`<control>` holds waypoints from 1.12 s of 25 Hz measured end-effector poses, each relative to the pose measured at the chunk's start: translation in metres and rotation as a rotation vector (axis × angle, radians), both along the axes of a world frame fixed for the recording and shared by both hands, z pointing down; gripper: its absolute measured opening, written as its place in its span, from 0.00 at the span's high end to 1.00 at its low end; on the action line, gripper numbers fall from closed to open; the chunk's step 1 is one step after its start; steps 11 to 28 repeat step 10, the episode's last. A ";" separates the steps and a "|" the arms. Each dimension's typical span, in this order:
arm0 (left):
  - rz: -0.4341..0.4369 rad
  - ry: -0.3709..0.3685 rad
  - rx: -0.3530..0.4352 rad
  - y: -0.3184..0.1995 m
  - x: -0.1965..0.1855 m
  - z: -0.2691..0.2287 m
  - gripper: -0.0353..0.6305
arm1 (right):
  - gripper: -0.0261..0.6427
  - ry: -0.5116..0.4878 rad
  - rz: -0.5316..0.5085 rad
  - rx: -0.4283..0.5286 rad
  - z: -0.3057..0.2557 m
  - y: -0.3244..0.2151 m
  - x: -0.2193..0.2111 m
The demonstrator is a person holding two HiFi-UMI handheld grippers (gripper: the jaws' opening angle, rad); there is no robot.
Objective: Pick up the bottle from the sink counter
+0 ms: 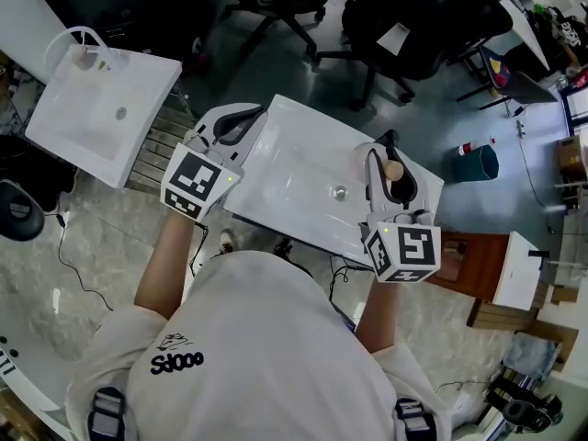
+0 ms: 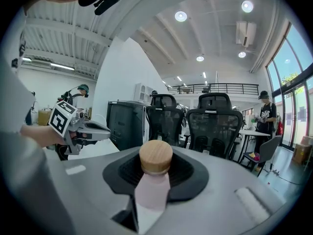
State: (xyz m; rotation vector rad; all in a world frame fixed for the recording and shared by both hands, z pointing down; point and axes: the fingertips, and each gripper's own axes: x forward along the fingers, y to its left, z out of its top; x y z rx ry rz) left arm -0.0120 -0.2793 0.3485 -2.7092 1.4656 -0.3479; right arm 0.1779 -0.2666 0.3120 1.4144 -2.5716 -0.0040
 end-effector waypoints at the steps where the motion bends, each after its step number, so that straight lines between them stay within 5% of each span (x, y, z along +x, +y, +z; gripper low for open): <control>1: -0.001 -0.001 -0.002 0.000 0.000 0.001 0.94 | 0.78 0.000 -0.002 0.001 0.000 0.000 -0.001; 28: -0.017 -0.007 -0.024 0.003 -0.004 0.013 0.94 | 0.78 0.009 -0.025 0.006 0.006 0.003 -0.008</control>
